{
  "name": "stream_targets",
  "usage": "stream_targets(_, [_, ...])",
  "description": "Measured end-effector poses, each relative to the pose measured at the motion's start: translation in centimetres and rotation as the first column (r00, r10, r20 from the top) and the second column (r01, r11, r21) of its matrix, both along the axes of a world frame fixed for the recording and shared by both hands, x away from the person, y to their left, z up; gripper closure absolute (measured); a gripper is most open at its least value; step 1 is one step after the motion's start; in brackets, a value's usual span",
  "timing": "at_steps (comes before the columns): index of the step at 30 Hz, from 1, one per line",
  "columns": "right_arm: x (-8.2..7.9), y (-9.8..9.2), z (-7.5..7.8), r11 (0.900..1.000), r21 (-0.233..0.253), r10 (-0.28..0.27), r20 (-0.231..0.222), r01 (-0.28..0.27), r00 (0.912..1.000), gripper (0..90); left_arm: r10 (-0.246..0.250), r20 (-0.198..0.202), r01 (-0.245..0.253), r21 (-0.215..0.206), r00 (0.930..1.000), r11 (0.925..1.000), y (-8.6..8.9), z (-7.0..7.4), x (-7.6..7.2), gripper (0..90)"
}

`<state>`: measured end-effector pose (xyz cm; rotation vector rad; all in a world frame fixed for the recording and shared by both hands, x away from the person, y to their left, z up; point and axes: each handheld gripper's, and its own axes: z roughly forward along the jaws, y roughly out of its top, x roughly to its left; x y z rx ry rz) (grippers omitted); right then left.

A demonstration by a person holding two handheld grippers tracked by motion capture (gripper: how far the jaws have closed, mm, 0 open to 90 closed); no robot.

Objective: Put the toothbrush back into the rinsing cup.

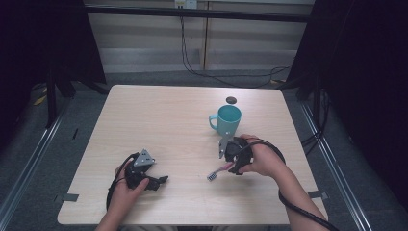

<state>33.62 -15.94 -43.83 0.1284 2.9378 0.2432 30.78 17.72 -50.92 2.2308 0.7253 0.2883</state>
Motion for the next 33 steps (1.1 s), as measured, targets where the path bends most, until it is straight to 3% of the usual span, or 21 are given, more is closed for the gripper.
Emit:
stream_targets(17, [1.0,0.7,-2.5,0.999,-0.023,0.023,-0.071,-0.025,0.9972,42.6,0.001,0.000,-0.001,-0.001,1.0000,1.0000,0.0,0.0,0.0,15.3])
stream_targets(33, [1.5,0.9,-2.8,0.994,-0.075,0.070,-0.116,-0.079,0.9908,63.0,0.001,0.000,-0.001,-0.001,1.0000,1.0000,0.0,0.0,0.0,15.3])
